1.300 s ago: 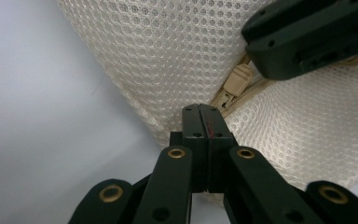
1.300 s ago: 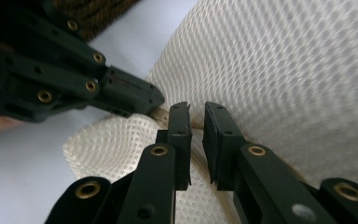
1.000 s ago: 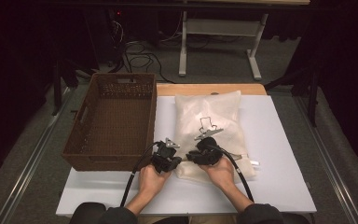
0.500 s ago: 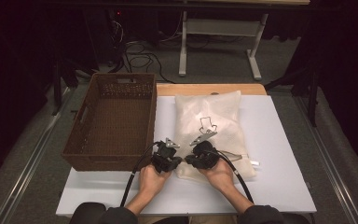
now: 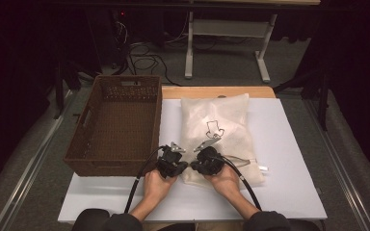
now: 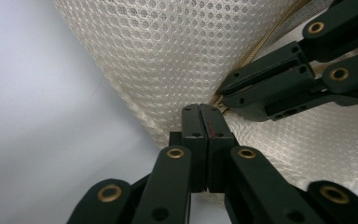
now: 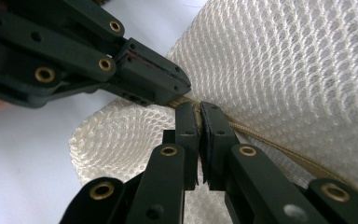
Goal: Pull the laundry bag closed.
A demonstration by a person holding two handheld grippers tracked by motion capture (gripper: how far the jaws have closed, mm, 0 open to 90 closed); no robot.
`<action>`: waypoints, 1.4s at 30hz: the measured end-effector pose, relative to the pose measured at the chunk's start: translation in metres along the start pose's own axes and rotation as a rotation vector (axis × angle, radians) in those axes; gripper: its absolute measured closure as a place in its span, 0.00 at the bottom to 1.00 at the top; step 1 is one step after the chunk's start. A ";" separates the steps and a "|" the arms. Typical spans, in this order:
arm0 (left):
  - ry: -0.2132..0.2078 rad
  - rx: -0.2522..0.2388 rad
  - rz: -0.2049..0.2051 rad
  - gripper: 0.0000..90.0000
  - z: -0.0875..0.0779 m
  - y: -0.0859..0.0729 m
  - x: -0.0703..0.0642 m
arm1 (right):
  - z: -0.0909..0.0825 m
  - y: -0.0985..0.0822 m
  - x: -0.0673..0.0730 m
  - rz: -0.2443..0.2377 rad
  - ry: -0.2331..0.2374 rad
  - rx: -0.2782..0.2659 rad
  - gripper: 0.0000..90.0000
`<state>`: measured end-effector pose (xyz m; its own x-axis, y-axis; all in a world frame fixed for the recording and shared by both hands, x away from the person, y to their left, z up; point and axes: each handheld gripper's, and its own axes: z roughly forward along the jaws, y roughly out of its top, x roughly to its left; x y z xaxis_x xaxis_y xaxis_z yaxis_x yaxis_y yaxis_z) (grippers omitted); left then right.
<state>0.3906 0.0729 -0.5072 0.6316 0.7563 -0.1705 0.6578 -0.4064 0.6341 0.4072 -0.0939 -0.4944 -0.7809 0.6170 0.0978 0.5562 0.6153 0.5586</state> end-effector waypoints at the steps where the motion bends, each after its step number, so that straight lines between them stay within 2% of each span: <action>1: -0.001 0.000 0.002 1.00 0.000 0.000 0.000 | -0.001 -0.001 0.001 -0.002 -0.007 -0.001 0.98; 2: 0.000 -0.001 0.005 1.00 0.000 0.000 0.000 | -0.001 -0.002 0.001 -0.016 -0.005 -0.011 0.98; 4: 0.009 -0.002 0.015 1.00 0.000 -0.001 0.000 | -0.002 -0.004 0.002 -0.004 -0.001 -0.019 0.98; 6: 0.009 -0.004 0.014 1.00 0.000 -0.001 0.001 | -0.003 -0.007 0.002 -0.030 -0.014 -0.027 0.98; 8: 0.008 -0.004 0.013 1.00 0.000 -0.001 0.001 | -0.007 -0.009 0.002 -0.031 -0.029 -0.029 0.98; 9: 0.012 -0.004 0.015 1.00 0.000 -0.001 0.001 | -0.010 -0.010 0.001 -0.016 -0.031 -0.031 0.98; 12: 0.009 -0.003 0.013 1.00 0.001 -0.001 0.001 | -0.017 -0.014 -0.002 -0.031 -0.048 -0.030 0.98; 15: 0.010 -0.004 0.016 1.00 0.001 -0.001 0.001 | -0.023 -0.019 -0.006 -0.028 -0.072 -0.030 0.98; 17: 0.010 -0.005 0.017 1.00 0.001 -0.001 0.001 | -0.029 -0.023 -0.008 -0.008 -0.078 -0.030 0.98; 18: 0.010 -0.005 0.018 1.00 0.001 -0.001 0.001 | -0.031 -0.026 -0.010 -0.021 -0.086 -0.032 0.98; 19: 0.011 -0.006 0.018 1.00 0.001 -0.001 0.001 | -0.034 -0.027 -0.010 -0.008 -0.093 -0.041 0.98; 21: 0.014 -0.006 0.021 1.00 0.001 -0.001 0.000 | -0.041 -0.031 -0.013 -0.018 -0.104 -0.046 0.98; 25: 0.019 -0.005 0.028 1.00 0.001 -0.001 0.000 | -0.050 -0.035 -0.016 -0.008 -0.115 -0.048 0.98; 33: 0.020 0.002 0.020 0.99 -0.001 0.000 -0.001 | -0.046 -0.034 -0.016 -0.006 -0.117 -0.046 0.98; 36: 0.009 0.008 0.018 0.95 -0.002 0.001 -0.001 | -0.044 -0.033 -0.016 -0.005 -0.118 -0.040 0.98; 42: -0.031 -0.055 0.012 0.83 -0.009 0.004 -0.007 | -0.040 -0.031 -0.014 0.002 -0.110 -0.037 0.98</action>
<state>0.3854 0.0709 -0.4969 0.6520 0.7351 -0.1857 0.6273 -0.3855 0.6767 0.3894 -0.1415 -0.4802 -0.7426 0.6696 0.0087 0.5450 0.5968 0.5889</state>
